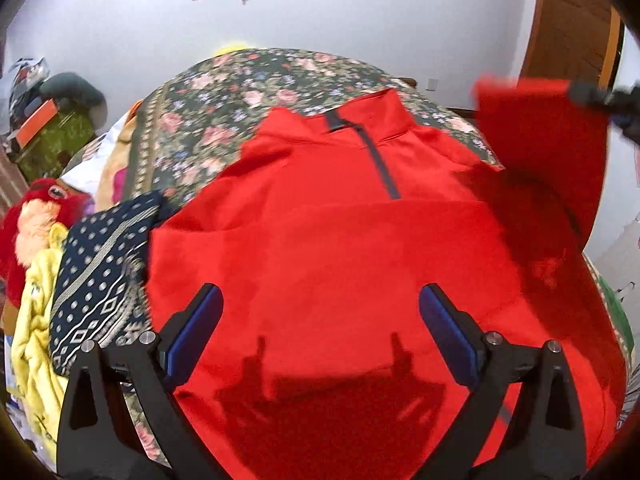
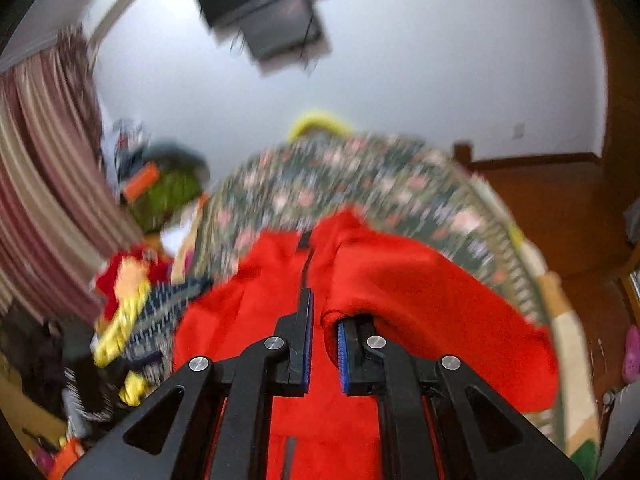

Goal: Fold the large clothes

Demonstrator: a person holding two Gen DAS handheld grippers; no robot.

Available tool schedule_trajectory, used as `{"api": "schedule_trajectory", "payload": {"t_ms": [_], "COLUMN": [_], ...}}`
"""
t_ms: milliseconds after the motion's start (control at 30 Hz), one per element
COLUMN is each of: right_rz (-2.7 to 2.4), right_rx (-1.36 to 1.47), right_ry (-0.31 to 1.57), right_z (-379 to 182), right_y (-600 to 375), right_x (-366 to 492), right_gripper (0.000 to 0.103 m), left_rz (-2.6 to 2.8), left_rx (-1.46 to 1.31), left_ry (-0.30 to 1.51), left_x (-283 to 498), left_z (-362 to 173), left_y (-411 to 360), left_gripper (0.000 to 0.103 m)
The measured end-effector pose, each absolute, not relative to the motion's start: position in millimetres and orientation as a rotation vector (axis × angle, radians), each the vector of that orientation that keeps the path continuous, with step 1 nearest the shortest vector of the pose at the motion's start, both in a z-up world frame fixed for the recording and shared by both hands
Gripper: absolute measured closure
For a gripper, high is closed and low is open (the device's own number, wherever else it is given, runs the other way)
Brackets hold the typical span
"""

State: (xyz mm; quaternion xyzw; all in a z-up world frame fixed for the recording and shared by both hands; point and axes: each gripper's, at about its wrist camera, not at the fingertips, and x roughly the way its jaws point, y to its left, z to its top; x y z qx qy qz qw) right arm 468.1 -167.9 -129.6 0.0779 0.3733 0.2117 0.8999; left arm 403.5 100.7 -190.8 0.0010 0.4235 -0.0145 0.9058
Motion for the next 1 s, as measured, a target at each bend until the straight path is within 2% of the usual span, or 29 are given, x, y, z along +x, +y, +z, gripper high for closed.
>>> {"api": "schedule_trajectory", "payload": {"t_ms": [167,433,733,1000], "right_rz": [0.455,0.362,0.443,0.459], "right_rx": [0.118,0.094,0.240,0.232], "right_ry": [0.976,1.217,1.474,1.305], "right_z": [-213.4,-287.4,-287.8,-228.7], "right_y": [-119.7,-104.4,-128.8,-161.9], "right_x": [476.2,472.7,474.6,445.4], "right_gripper": [0.095,0.095,0.095,0.095], "left_rz": [-0.003,0.036,0.031,0.002], "left_rx": [-0.017,-0.031,-0.046,0.033], "left_ry": [0.899,0.945,0.958,0.907], "left_x": [388.6,371.9,360.9,355.0], "left_z": [-202.0,-223.6,-217.8,-180.7], "left_y": [128.7,155.3,150.1,113.9], "left_gripper": [0.004,0.004,0.004,0.004]}}
